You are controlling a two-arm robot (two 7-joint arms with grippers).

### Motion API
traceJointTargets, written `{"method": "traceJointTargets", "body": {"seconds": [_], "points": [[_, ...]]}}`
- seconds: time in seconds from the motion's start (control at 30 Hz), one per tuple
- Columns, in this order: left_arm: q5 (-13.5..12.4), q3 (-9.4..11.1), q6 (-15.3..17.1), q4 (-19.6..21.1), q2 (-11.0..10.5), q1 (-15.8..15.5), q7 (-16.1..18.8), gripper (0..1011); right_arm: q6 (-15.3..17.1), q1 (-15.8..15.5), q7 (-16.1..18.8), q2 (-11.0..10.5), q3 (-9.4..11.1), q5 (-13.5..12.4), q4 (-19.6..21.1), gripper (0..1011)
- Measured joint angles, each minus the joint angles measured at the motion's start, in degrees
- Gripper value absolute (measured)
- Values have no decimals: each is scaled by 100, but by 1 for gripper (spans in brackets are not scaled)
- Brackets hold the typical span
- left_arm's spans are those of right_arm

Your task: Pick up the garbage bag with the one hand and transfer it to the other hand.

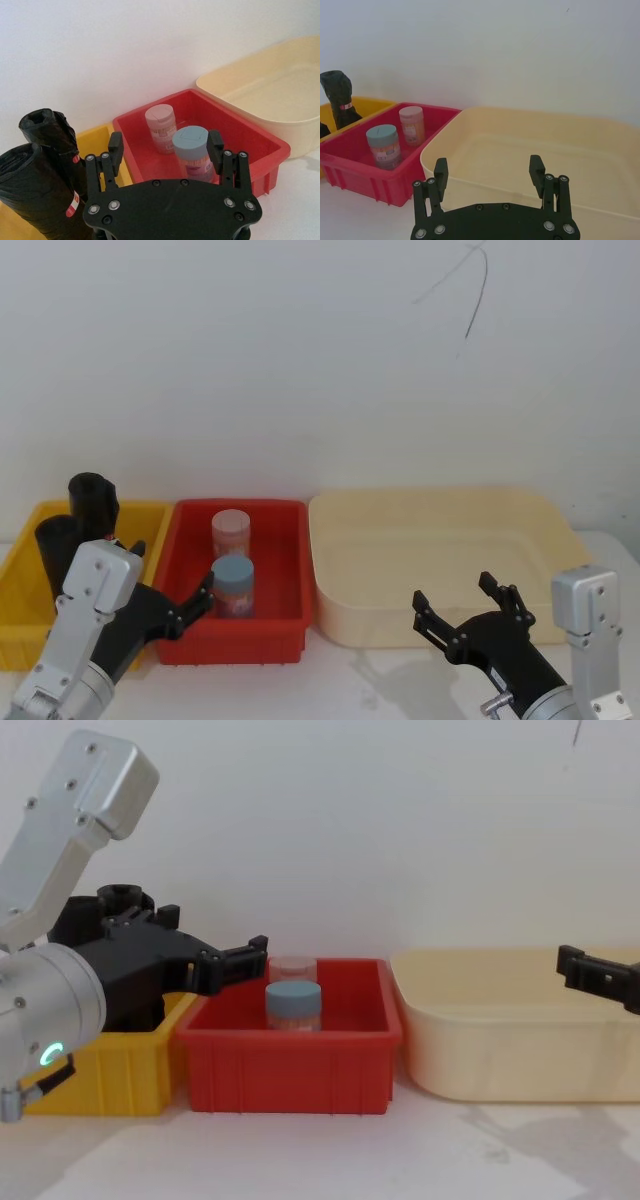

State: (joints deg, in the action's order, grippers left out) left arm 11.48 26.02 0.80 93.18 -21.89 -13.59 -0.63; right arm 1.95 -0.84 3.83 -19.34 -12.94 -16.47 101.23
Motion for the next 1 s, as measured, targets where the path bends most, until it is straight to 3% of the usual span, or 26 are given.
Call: {"method": "traceJointTargets", "body": {"seconds": [1.0], "points": [[0,0,0,0,0,0,0,1001,0,0,0,0,0,0,0,1000]]}}
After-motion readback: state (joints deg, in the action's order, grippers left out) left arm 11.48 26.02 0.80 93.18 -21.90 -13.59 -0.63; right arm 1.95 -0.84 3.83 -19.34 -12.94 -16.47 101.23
